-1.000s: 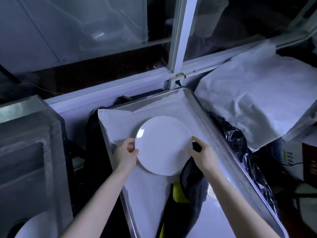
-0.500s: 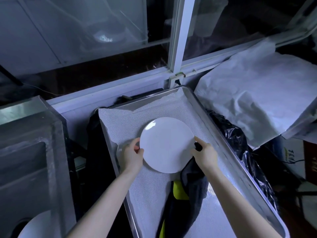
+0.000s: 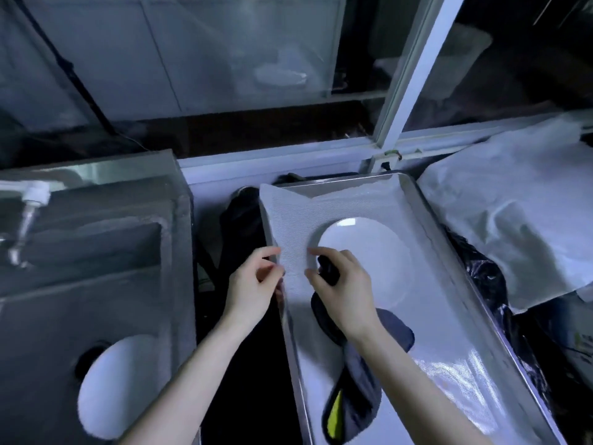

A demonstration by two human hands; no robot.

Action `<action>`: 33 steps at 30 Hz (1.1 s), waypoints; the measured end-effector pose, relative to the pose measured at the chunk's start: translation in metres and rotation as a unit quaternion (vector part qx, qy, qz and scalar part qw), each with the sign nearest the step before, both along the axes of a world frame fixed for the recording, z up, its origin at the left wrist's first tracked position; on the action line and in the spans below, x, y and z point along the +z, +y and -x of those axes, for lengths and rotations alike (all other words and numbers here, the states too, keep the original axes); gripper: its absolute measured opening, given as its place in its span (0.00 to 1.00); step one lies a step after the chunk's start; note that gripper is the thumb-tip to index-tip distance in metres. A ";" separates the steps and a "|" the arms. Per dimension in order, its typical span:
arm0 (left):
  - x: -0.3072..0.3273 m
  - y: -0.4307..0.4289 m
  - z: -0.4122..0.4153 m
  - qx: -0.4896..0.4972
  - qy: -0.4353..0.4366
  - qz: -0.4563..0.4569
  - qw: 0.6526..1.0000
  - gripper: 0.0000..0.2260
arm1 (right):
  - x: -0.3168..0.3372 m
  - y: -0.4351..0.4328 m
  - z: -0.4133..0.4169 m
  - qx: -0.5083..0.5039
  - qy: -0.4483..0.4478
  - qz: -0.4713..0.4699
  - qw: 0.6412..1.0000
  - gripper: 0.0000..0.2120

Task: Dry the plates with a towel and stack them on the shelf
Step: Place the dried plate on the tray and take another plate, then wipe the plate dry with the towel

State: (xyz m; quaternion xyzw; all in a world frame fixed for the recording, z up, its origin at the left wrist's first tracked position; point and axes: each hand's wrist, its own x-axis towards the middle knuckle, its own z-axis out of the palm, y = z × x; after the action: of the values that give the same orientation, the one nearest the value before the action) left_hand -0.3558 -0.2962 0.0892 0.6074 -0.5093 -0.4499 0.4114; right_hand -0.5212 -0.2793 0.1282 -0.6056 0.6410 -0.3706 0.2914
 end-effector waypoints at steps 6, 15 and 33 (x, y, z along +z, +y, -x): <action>-0.010 0.051 -0.112 0.145 0.002 -0.029 0.989 0.14 | 0.027 0.015 -0.121 0.189 -0.025 0.030 0.981 0.15; -0.069 0.144 -0.274 0.296 -0.018 -0.159 0.942 0.09 | -0.027 0.042 -0.272 0.322 -0.001 -0.127 0.938 0.16; -0.228 0.158 -0.390 0.239 -0.070 -0.358 0.900 0.19 | -0.236 0.030 -0.401 0.204 0.225 -0.359 0.883 0.18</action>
State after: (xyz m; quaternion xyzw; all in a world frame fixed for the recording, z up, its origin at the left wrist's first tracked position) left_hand 0.0337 -0.1383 -0.1385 0.8469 -0.1811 -0.4464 0.2251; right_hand -0.1206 -0.2490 -0.1080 -0.6438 0.6412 0.0987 0.4057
